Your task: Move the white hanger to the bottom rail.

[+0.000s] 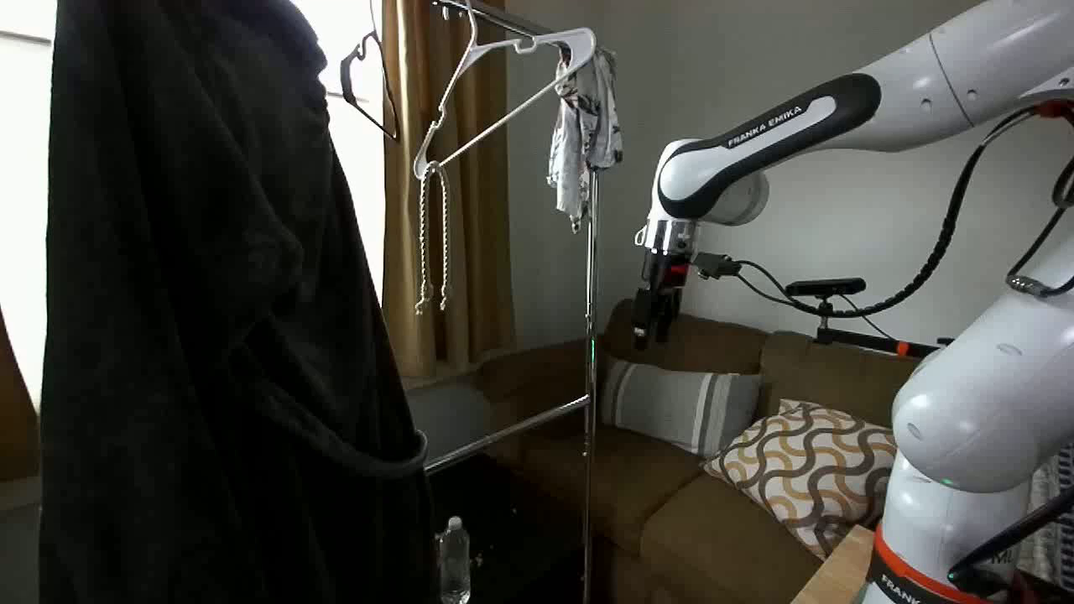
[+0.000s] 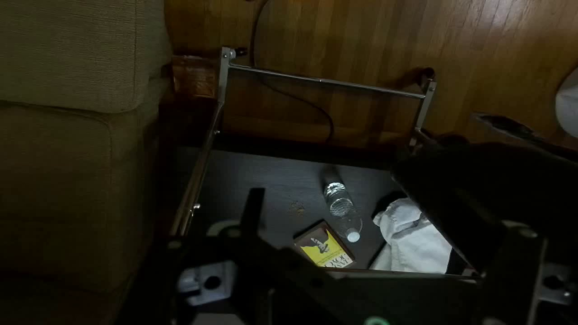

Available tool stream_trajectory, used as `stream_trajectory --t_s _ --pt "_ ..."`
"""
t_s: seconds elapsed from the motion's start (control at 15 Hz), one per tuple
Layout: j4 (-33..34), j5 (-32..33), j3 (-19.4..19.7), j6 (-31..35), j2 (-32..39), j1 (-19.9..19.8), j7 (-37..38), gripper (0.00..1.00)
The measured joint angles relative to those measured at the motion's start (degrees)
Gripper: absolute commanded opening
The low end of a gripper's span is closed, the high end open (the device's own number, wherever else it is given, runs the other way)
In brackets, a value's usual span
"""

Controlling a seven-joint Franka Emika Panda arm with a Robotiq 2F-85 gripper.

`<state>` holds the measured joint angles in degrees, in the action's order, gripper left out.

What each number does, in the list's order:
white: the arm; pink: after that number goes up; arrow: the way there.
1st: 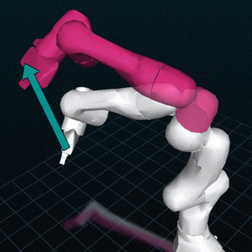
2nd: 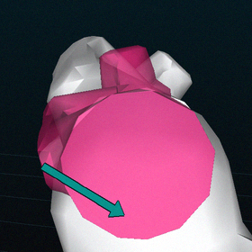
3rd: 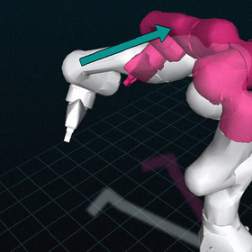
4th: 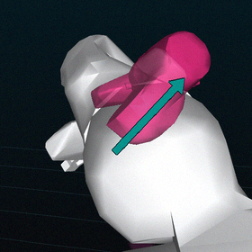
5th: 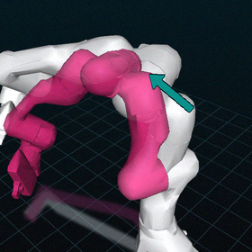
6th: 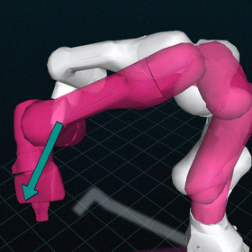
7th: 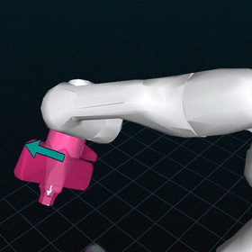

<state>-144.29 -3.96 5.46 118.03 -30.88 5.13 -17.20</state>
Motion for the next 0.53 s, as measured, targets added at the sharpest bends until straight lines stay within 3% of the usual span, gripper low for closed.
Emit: stream_trajectory --t_s 0.53 --pt "0.1 0.0 0.0 0.0 0.3 0.0 0.0 1.00"
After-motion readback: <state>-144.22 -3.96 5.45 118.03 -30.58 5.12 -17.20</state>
